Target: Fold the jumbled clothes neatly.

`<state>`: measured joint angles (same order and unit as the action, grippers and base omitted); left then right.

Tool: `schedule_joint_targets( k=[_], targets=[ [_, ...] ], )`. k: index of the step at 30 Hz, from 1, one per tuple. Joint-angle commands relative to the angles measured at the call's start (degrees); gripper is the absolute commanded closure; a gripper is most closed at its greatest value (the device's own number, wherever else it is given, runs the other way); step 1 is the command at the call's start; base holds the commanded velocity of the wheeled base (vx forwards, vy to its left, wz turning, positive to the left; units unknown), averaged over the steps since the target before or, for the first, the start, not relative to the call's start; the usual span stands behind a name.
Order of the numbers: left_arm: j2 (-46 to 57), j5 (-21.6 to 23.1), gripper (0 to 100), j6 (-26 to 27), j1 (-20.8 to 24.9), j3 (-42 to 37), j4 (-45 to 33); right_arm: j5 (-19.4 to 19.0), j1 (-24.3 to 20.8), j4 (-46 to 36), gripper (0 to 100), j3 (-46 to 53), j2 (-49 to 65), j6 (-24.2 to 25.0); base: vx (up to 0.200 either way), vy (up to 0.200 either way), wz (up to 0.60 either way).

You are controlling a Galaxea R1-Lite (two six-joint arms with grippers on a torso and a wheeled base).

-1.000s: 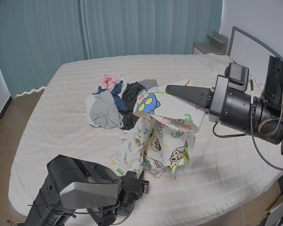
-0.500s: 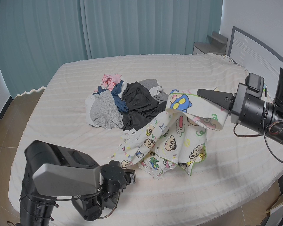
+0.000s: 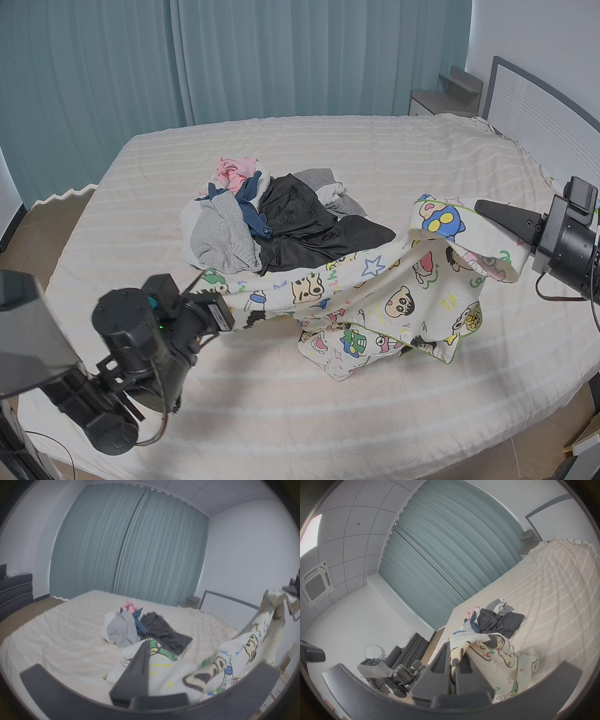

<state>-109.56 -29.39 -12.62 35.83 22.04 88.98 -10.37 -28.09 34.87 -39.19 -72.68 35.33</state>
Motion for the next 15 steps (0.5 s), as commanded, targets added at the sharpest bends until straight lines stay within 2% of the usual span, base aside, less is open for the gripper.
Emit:
schedule_joint_targets(
  k=[1, 4, 10, 15],
  targets=[
    [15.7, 4.9, 100, 6.1, -5.0, -1.3, 1.0, 1.0, 0.9, 0.2, 100, 1.0, 5.7, -1.7, 0.0, 0.0, 0.0],
    [18.6, 8.3, 100, 8.8, -6.4, -0.5, 1.0, 1.1, 0.8, 0.1, 100, 0.3, 7.2, -3.4, 0.0, 0.0, 0.0],
    [23.0, 8.6, 100, 15.9, -7.4, 2.3, 1.0, 1.2, 0.6, 0.2, 100, 0.2, 10.7, -9.2, 0.0, 0.0, 0.0],
    [26.8, 8.6, 100, 17.5, -7.4, 5.5, 1.0, 0.7, 0.4, 0.3, 100, 0.2, 12.7, -12.7, 0.0, 0.0, 0.0]
  ],
)
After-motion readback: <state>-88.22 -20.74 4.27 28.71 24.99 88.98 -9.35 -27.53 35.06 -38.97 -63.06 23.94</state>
